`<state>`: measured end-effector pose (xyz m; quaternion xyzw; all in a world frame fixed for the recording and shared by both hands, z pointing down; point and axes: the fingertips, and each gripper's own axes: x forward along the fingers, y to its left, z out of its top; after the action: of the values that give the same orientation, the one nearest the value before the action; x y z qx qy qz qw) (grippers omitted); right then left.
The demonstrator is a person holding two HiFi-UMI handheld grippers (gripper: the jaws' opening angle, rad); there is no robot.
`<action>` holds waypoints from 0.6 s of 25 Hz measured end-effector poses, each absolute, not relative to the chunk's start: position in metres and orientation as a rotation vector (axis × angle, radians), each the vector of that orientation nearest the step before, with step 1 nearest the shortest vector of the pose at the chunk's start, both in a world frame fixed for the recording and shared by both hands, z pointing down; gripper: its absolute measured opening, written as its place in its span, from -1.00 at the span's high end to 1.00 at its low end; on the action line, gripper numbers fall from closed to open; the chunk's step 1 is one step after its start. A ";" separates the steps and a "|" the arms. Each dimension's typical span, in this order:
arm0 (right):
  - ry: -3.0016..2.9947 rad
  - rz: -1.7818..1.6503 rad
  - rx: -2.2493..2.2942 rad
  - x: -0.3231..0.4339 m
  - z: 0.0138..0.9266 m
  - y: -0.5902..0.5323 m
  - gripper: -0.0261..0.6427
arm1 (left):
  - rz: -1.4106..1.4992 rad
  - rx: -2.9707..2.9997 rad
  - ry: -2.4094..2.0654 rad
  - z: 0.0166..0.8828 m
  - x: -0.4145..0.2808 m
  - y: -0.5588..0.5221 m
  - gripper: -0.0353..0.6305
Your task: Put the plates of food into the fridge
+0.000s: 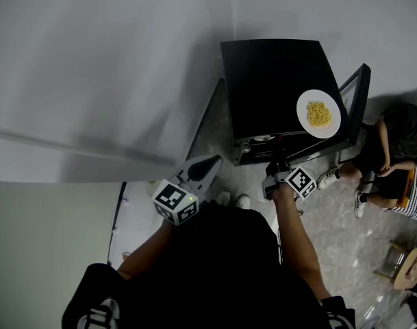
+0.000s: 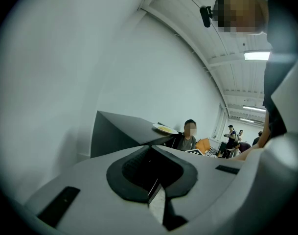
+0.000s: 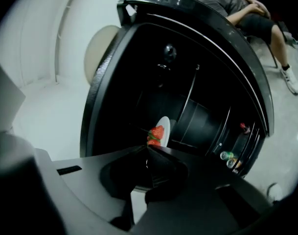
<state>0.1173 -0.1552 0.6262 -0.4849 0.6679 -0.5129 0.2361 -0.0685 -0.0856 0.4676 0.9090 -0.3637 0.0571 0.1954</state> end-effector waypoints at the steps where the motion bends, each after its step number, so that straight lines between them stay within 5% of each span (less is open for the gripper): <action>1: 1.889 -1.370 -1.338 0.116 0.619 -0.152 0.84 | 0.159 2.549 -1.010 0.468 -0.067 -0.085 0.80; 15: 2.398 -0.908 -1.370 0.090 0.539 -0.094 0.85 | 0.120 2.601 -0.942 0.460 -0.056 -0.077 0.81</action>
<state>0.0901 -0.0942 0.5386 -0.4678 0.8193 -0.3103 0.1169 -0.0560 -0.0765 0.4604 0.9231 -0.3342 0.0425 0.1854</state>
